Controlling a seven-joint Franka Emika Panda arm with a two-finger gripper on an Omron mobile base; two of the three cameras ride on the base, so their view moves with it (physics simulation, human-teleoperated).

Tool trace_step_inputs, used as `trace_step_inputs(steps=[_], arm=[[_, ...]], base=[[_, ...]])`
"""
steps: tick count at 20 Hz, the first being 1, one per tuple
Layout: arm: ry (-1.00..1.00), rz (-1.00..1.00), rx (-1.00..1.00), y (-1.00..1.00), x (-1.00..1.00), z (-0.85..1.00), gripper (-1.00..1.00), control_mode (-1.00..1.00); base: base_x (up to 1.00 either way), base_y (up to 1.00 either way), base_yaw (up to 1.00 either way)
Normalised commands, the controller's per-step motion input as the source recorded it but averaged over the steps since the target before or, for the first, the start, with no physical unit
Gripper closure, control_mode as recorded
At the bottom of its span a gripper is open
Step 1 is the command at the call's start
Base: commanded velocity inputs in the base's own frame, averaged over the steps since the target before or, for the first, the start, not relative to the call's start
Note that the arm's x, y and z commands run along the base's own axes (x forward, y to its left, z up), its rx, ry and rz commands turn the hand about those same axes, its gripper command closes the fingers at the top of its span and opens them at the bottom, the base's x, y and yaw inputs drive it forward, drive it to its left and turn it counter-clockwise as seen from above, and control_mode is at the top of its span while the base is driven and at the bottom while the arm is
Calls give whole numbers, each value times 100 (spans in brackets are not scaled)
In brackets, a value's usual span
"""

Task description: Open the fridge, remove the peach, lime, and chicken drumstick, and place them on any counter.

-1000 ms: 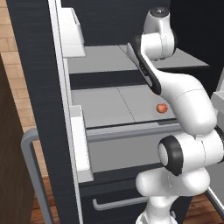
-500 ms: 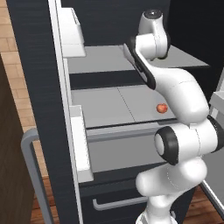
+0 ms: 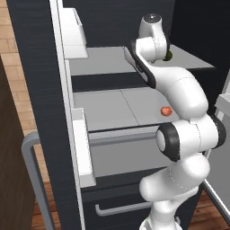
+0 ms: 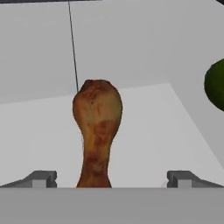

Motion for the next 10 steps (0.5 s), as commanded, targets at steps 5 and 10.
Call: trace_step_inputs(steps=[5,10], arm=[[0,0,1,0,39,-8,-100,-100],[0,0,1,0,33,-4,-100,-100]], base=[[0,0,0],[0,0,0]])
